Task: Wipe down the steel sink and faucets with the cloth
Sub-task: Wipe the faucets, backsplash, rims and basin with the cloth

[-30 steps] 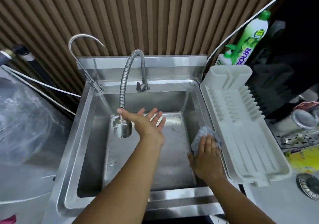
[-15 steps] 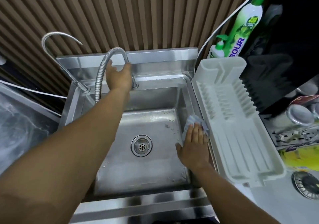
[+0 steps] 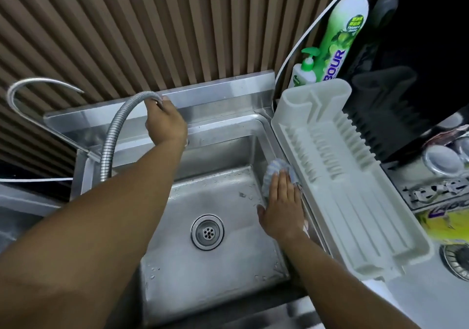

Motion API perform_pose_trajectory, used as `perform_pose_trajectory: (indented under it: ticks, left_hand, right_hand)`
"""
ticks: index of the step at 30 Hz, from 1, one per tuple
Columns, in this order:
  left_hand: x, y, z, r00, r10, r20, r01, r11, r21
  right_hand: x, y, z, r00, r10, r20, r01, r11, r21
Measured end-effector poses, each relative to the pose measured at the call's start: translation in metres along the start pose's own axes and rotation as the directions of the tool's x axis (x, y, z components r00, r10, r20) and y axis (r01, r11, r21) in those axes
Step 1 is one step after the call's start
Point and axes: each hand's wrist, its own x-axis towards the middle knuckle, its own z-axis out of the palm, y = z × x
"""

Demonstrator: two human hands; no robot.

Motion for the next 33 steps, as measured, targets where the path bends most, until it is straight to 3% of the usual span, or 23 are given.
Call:
perform_pose_trajectory:
  ticks: [3, 8, 11, 14, 19, 28, 33]
  left_hand:
    - [0.007, -0.014, -0.003, 0.994, 0.108, 0.024, -0.11, 0.989, 0.098]
    - [0.017, -0.025, 0.01, 0.985, 0.169, 0.036, -0.173, 0.975, 0.138]
    - [0.016, -0.026, 0.017, 0.988, 0.153, 0.031, -0.156, 0.978, 0.138]
    - [0.016, -0.028, 0.022, 0.991, 0.13, 0.035, -0.134, 0.982, 0.133]
    - [0.02, -0.032, 0.021, 0.989, 0.137, 0.051, -0.143, 0.981, 0.131]
    - [0.022, -0.041, 0.024, 0.984, 0.173, 0.044, -0.177, 0.974, 0.139]
    - [0.02, -0.045, 0.021, 0.981, 0.175, 0.08, -0.186, 0.97, 0.159]
  right_hand:
    - [0.046, -0.011, -0.011, 0.995, -0.011, 0.099, 0.013, 1.0, -0.019]
    - [0.013, -0.009, -0.008, 0.999, 0.024, 0.024, -0.025, 0.999, 0.035]
    - [-0.002, -0.005, 0.002, 0.997, 0.046, 0.055, -0.047, 0.999, 0.016]
    - [0.034, -0.012, -0.005, 0.998, 0.058, 0.025, -0.056, 0.997, -0.058]
    - [0.096, -0.026, -0.025, 0.993, -0.005, 0.119, 0.024, 0.988, -0.154]
    - [-0.001, 0.009, -0.001, 1.0, -0.019, 0.025, 0.021, 0.997, -0.07]
    - [0.028, 0.0, -0.004, 0.998, -0.01, 0.06, 0.018, 0.992, -0.127]
